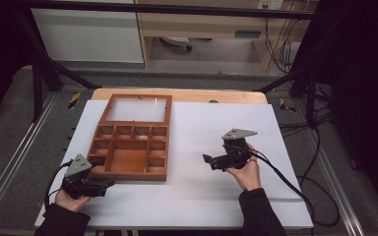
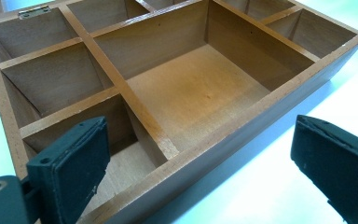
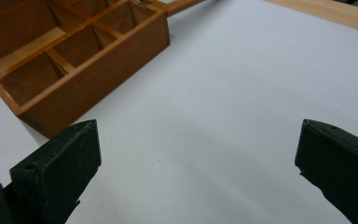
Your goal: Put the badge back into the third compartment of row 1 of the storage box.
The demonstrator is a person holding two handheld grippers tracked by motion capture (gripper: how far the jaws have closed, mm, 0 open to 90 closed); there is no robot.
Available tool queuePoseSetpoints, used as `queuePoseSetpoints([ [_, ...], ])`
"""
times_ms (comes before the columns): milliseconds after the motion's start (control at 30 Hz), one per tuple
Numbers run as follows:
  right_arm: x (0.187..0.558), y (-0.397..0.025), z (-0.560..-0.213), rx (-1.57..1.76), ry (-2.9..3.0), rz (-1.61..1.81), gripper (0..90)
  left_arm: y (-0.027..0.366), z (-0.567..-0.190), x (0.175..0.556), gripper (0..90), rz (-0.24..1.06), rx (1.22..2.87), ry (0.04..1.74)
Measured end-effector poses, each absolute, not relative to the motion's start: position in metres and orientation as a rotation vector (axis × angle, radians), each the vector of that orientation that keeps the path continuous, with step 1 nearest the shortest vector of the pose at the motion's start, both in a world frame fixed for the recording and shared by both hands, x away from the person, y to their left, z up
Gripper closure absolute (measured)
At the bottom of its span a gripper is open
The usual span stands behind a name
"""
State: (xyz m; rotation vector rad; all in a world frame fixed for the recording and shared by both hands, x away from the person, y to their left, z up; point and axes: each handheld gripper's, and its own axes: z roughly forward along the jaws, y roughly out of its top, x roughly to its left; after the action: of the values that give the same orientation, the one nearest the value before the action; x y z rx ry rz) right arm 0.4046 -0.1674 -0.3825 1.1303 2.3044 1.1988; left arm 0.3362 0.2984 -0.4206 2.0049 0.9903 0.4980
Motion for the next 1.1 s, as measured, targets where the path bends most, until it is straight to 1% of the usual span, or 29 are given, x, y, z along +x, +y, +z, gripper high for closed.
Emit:
queuePoseSetpoints([
  [600,0.370,-0.228,-0.421,1.199,2.292,1.205,0.7,0.298,-0.421,0.336,4.1,0.499,2.009,0.990],
  [1100,0.354,-0.258,-0.439,1.218,2.286,1.216,0.6,0.297,-0.422,0.336,4.1,0.497,2.017,0.983],
])
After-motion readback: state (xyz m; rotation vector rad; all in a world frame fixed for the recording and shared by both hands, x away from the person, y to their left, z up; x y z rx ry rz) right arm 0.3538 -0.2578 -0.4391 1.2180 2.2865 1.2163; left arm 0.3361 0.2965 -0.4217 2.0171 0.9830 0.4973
